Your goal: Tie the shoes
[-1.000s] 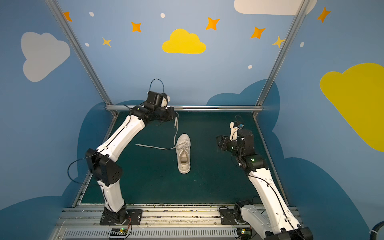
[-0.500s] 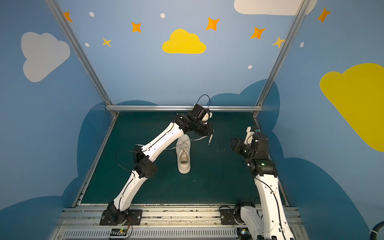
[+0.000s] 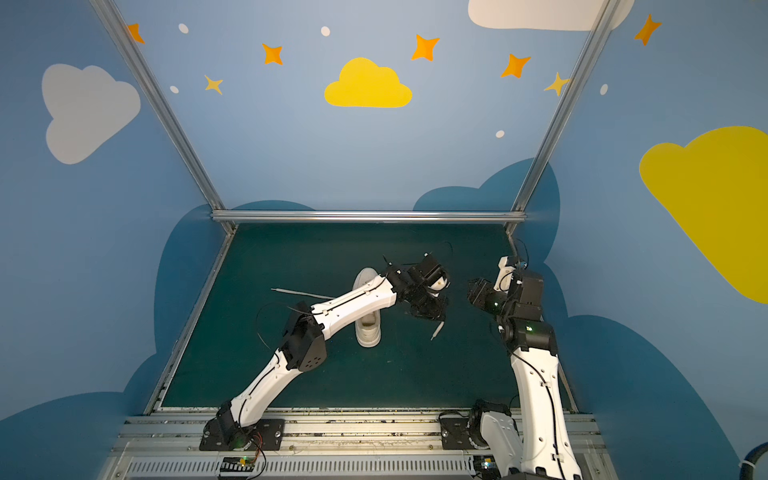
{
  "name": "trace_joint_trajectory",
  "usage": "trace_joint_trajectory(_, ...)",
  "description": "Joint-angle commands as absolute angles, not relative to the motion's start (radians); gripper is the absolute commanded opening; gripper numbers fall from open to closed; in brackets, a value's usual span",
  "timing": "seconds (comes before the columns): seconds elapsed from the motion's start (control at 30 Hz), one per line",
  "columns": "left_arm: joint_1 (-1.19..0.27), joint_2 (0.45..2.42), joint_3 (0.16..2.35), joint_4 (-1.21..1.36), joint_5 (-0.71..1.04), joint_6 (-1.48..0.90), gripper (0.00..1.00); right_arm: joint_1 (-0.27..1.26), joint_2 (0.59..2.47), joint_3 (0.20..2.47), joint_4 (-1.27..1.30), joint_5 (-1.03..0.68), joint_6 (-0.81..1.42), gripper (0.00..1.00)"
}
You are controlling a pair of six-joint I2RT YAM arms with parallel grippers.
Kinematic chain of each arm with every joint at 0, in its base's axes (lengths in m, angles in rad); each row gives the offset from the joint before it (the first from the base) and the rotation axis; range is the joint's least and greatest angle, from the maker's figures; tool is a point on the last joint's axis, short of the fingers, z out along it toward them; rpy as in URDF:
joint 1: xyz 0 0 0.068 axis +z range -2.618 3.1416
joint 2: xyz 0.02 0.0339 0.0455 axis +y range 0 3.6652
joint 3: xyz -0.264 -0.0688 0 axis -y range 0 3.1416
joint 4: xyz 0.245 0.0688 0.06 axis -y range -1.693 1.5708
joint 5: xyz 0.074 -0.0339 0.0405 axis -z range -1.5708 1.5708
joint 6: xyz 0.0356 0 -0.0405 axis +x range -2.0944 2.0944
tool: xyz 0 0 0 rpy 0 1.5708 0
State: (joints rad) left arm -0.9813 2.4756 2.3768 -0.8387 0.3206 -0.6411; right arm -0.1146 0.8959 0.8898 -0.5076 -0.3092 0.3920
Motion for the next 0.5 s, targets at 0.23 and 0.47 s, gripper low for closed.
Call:
trace_joint_trajectory(0.23,-0.988,2.511,2.405,-0.841,0.340,-0.640,0.28,-0.123,0.895,0.870,-0.519,-0.336,0.379,0.57)
trace_joint_trajectory(0.47,-0.976,2.486,2.460,-0.888,0.296,-0.601,0.49,-0.124,0.892,0.859,-0.519,-0.326,0.371,0.57)
